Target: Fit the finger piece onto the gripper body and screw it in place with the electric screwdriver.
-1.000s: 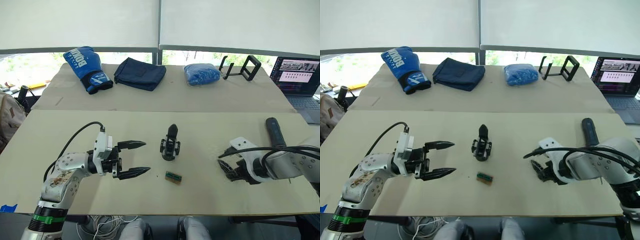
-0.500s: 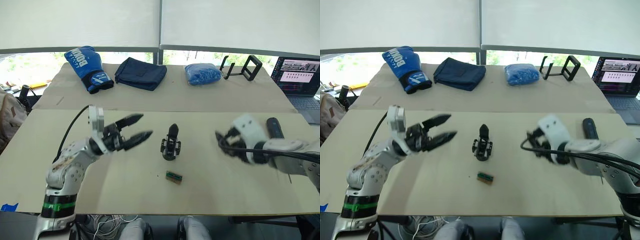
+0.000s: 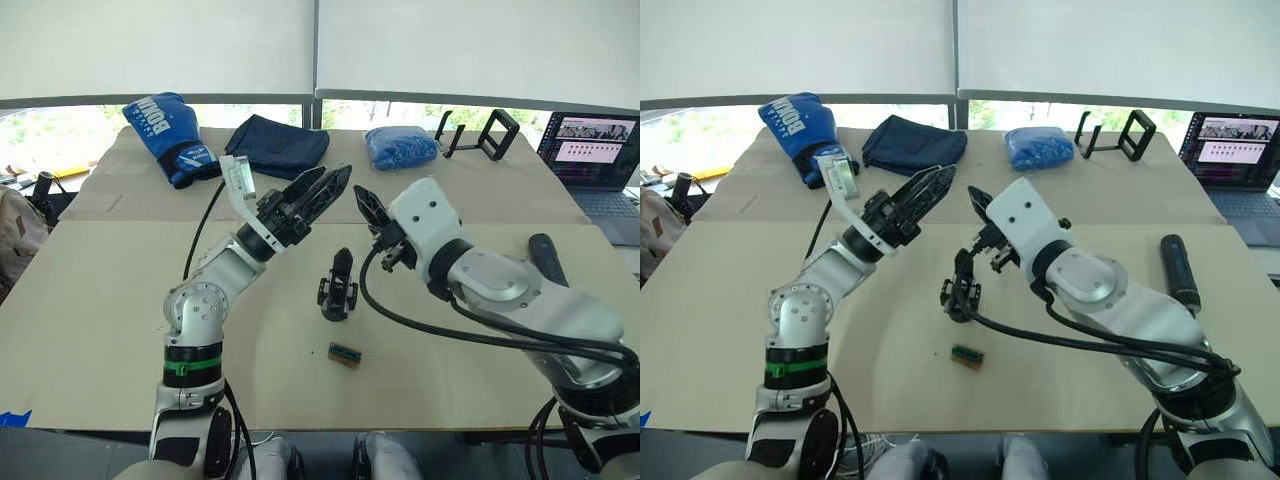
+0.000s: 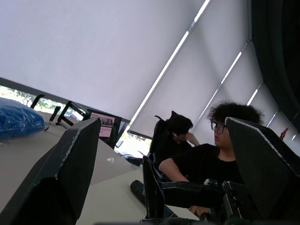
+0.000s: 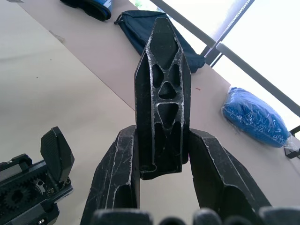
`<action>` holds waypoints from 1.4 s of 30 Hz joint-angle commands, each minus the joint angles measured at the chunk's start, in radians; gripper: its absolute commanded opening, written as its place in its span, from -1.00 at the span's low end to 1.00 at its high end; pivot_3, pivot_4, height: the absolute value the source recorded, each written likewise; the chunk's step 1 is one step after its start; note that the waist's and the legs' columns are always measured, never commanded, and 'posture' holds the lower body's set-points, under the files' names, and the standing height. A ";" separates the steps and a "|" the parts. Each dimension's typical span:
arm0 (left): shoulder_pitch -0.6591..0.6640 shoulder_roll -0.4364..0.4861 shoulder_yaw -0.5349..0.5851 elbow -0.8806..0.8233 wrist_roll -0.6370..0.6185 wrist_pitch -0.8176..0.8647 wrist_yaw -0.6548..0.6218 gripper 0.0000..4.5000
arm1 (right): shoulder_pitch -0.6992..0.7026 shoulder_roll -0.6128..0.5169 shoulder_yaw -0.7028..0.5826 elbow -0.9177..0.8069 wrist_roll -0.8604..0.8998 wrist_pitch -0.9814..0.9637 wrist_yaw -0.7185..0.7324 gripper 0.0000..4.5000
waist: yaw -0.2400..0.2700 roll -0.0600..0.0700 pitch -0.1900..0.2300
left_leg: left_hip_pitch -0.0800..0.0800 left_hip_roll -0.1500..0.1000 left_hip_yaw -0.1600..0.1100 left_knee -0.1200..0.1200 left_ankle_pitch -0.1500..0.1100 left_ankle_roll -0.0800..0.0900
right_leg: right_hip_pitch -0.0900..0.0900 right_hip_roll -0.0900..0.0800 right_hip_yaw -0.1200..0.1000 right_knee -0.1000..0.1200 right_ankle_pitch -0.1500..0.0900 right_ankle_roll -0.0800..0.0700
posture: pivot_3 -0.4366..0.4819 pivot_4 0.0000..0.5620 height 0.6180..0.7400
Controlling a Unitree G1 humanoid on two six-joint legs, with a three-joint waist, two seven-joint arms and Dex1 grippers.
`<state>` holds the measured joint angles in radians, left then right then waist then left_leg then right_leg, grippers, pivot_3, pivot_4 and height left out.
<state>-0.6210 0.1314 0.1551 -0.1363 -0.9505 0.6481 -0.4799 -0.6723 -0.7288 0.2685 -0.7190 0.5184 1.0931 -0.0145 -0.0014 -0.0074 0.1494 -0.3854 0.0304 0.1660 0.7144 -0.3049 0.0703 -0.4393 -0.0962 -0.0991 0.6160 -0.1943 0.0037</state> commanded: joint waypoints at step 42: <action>-0.054 0.025 0.029 0.085 -0.031 0.005 -0.152 -1.00 | 0.074 0.077 -0.330 -0.036 -0.048 -0.080 0.525 0.98 | -0.011 0.000 0.000 | 0.000 0.001 0.000 0.000 0.000 0.000 | 0.000 0.002 0.000 0.000 0.000 -0.001 | -0.05 -0.47 1.00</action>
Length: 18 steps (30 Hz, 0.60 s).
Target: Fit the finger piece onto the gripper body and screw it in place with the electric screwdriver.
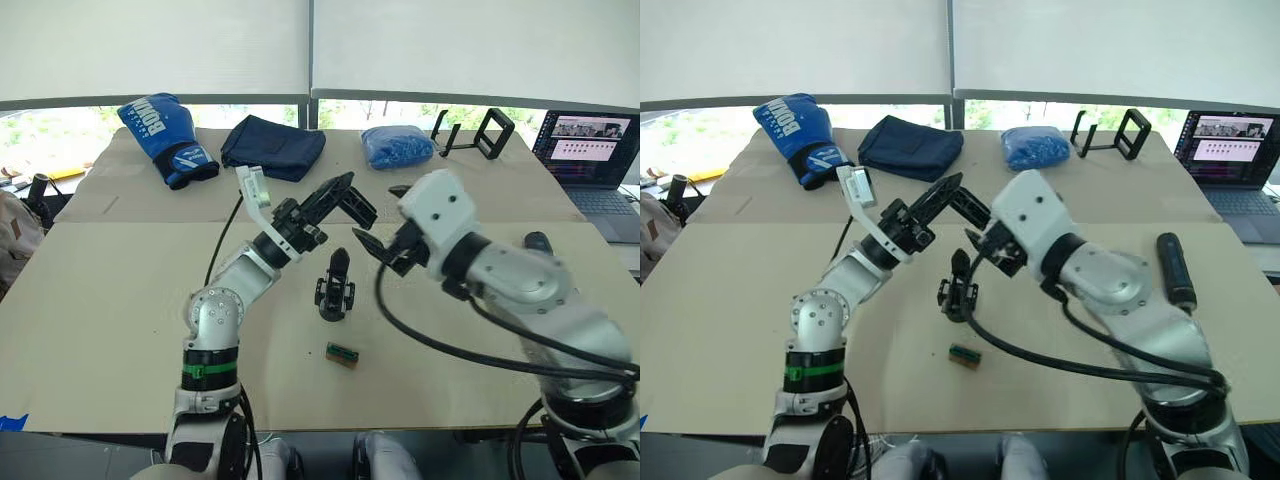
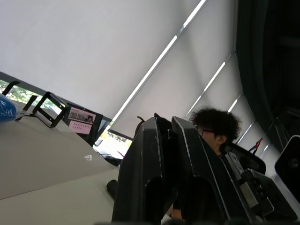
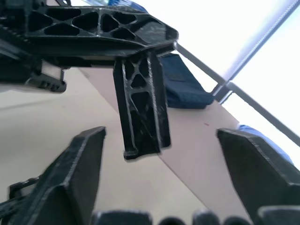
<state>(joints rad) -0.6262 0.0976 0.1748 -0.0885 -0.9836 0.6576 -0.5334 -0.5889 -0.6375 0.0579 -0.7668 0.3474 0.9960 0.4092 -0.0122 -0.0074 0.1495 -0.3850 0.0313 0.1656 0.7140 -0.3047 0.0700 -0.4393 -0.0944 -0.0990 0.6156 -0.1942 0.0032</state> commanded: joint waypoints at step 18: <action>-0.217 0.457 -0.218 0.122 0.001 0.418 -0.673 -1.00 | -0.214 0.079 -0.235 0.365 1.011 0.618 0.004 0.98 | -0.001 0.000 0.000 | 0.000 0.000 0.000 -0.002 0.000 -0.001 | -0.002 -0.001 0.001 0.003 0.001 -0.003 | -0.05 -0.47 1.00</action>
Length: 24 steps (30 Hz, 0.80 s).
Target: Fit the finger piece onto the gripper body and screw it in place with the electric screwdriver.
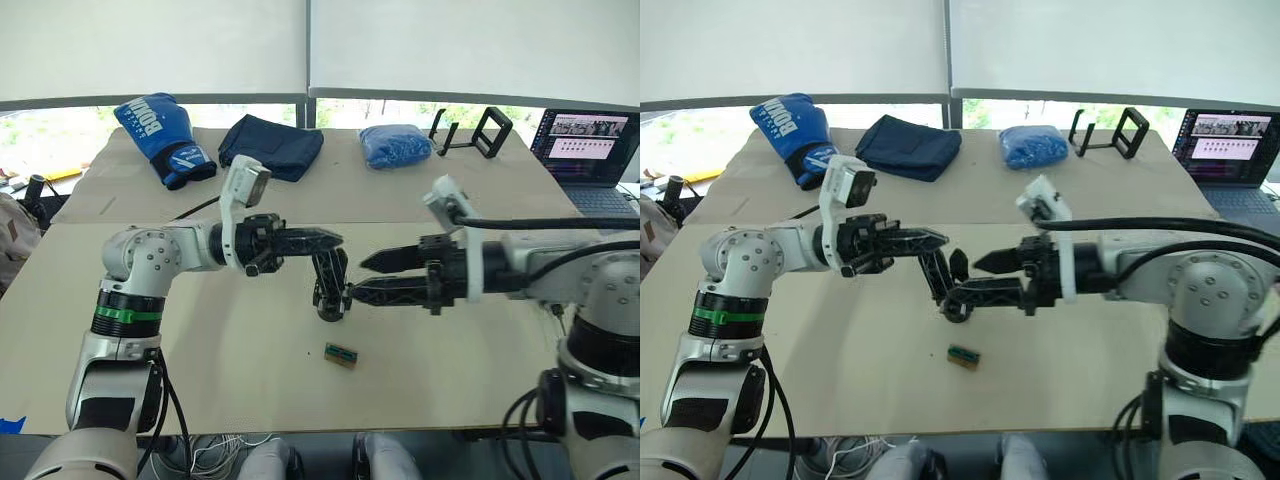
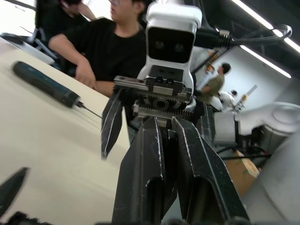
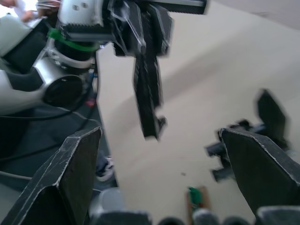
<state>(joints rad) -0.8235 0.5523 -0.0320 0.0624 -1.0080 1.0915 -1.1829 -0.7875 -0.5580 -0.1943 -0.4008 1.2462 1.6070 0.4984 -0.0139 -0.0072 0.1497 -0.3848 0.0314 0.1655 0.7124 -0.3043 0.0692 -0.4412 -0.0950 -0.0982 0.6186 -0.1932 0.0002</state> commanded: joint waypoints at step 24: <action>-0.004 -0.012 -0.039 -0.063 0.076 0.019 -0.066 -1.00 | -0.033 -0.125 0.262 0.096 0.564 -0.274 -0.500 0.98 | 0.000 0.000 0.000 | -0.001 0.000 0.000 0.000 0.000 0.000 | -0.001 -0.001 0.001 0.006 0.000 0.000 | -0.05 -0.47 1.00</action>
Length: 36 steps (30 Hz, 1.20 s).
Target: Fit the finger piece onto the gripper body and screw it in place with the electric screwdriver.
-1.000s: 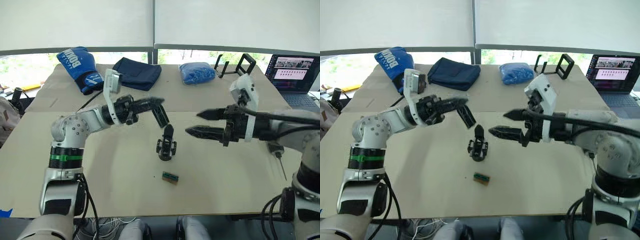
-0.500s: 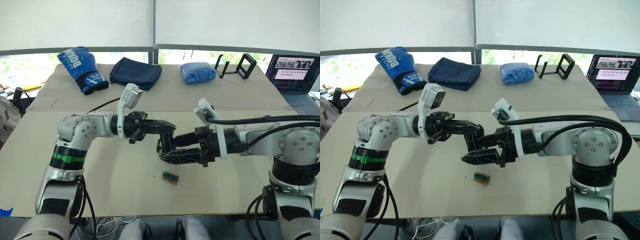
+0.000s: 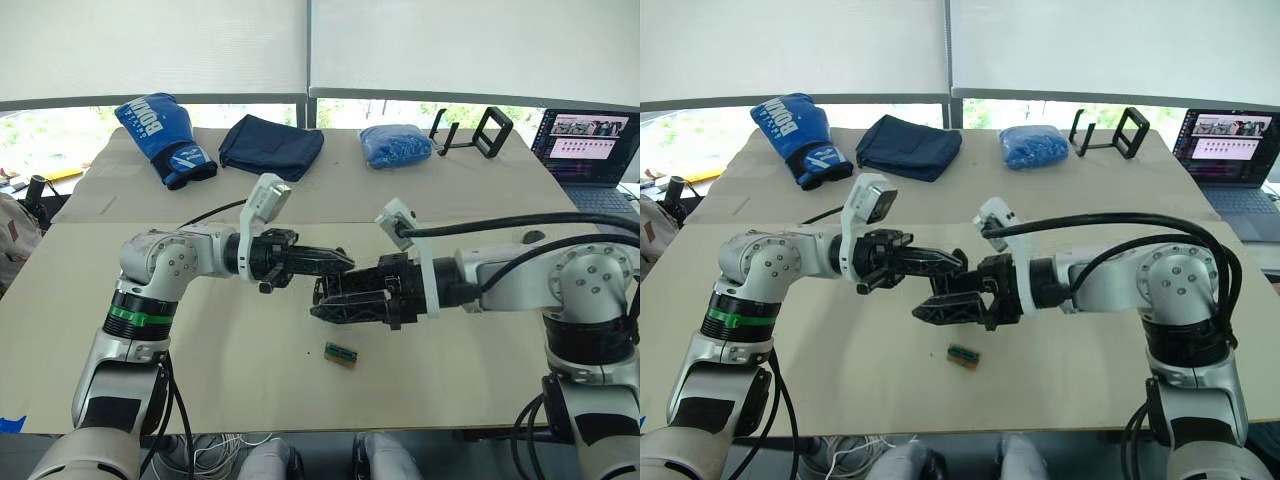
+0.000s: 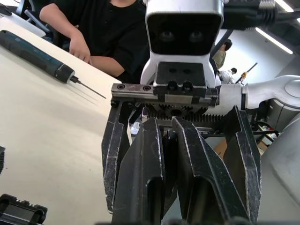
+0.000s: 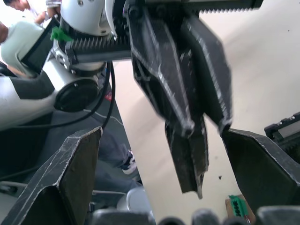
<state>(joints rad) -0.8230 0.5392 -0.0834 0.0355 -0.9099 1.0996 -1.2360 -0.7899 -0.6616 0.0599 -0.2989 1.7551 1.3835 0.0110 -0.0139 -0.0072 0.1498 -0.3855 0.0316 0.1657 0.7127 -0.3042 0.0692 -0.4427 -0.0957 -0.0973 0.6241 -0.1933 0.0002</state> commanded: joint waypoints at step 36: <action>0.072 -0.013 0.162 -0.107 0.030 -0.189 0.097 1.00 | 0.041 -0.157 0.015 -0.085 0.064 -0.161 0.133 -0.81 | 0.002 0.000 0.000 | 0.000 0.001 0.000 0.001 0.000 0.000 | -0.001 -0.001 0.000 -0.002 0.000 0.000 | -0.05 -0.47 1.00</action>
<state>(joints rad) -0.7519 0.5125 0.0266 -0.0583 -0.8994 0.9923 -1.1301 -0.7563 -0.8009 0.1345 -0.3541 1.8249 1.2533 0.1069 -0.0120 -0.0075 0.1500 -0.3860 0.0321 0.1653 0.7139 -0.3041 0.0694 -0.4435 -0.0969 -0.0969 0.6225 -0.1934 0.0003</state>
